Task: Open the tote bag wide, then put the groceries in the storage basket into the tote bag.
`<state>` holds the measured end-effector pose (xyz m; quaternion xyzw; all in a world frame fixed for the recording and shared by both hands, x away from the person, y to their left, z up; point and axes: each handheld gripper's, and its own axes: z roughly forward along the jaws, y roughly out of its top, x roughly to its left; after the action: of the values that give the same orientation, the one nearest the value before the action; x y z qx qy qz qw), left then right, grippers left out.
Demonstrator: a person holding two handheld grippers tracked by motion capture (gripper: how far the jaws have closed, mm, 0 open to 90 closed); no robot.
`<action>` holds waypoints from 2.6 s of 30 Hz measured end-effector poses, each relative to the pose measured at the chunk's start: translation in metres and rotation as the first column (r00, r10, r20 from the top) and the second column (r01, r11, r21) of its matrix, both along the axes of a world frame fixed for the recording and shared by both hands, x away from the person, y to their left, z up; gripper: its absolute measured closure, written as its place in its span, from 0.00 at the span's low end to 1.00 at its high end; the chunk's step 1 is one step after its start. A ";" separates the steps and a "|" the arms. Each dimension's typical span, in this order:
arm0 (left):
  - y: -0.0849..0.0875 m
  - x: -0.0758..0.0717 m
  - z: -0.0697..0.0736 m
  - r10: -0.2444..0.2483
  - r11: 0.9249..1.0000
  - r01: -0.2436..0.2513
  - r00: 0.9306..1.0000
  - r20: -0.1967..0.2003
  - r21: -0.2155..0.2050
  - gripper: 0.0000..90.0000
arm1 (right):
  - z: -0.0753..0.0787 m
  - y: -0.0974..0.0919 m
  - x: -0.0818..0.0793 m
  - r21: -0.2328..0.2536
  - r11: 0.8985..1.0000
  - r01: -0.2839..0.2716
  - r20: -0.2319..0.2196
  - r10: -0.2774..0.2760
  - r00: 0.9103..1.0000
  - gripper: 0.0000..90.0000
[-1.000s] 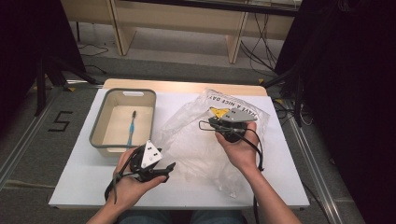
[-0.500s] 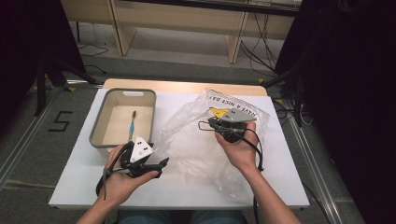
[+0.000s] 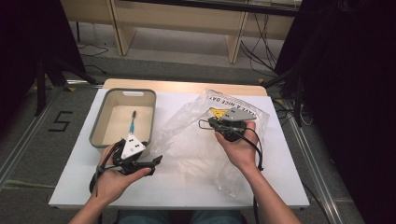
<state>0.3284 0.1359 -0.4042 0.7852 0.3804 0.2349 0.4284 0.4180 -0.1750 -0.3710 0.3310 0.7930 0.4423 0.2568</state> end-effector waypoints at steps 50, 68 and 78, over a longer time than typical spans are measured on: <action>0.016 0.006 0.010 0.050 0.999 -0.050 0.999 0.005 0.004 0.34 | -0.001 -0.002 -0.004 0.002 1.000 -0.002 0.004 0.002 1.000 1.00; 0.023 0.008 0.009 0.057 0.998 -0.057 0.998 0.005 -0.012 0.33 | -0.001 -0.001 -0.003 -0.001 1.000 0.003 -0.002 -0.003 1.000 1.00; 0.025 0.003 0.007 0.077 0.997 -0.077 0.997 0.004 -0.019 0.34 | -0.001 0.001 -0.001 0.009 1.000 -0.009 -0.004 0.009 1.000 1.00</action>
<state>0.3315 0.1614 -0.3970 0.7652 0.4116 0.2495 0.4275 0.4170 -0.1740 -0.3723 0.3295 0.7931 0.4462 0.2516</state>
